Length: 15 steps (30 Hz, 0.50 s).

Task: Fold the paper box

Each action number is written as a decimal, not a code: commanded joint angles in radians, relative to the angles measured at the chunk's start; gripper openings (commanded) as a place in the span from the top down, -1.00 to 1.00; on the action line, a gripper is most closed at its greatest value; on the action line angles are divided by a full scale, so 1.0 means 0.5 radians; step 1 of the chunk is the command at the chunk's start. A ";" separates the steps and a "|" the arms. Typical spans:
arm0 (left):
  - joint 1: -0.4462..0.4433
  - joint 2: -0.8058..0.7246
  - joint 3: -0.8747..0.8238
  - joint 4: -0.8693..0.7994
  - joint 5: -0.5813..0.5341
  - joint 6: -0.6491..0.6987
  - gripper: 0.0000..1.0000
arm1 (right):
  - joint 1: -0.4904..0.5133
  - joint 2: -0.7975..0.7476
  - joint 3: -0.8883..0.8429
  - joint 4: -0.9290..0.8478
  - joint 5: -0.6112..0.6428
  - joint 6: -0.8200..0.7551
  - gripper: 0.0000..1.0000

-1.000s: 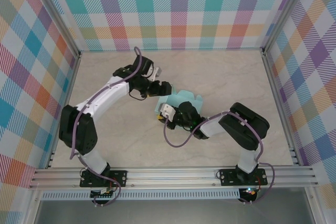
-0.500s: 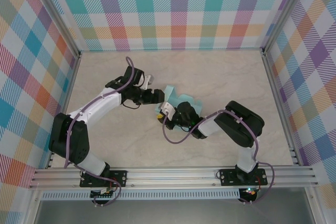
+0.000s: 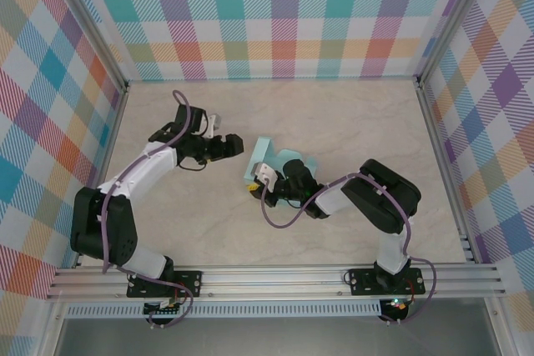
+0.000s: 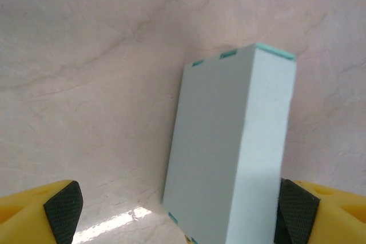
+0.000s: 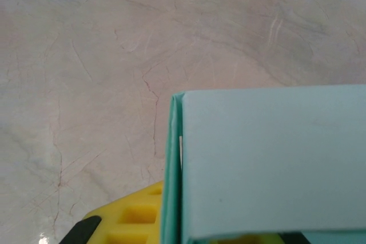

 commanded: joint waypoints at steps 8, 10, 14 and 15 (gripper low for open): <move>-0.230 0.184 0.012 0.122 0.065 -0.094 -0.82 | 0.051 -0.049 0.143 -0.146 -0.150 -0.184 0.71; -0.256 0.247 0.028 0.078 -0.010 -0.072 -0.79 | 0.061 -0.040 0.155 -0.147 -0.165 -0.191 0.71; -0.286 0.328 0.053 -0.003 -0.103 -0.038 -0.70 | 0.072 -0.036 0.172 -0.171 -0.144 -0.236 0.71; -0.292 0.337 0.062 -0.031 -0.129 -0.035 -0.67 | 0.072 -0.036 0.175 -0.173 -0.142 -0.236 0.70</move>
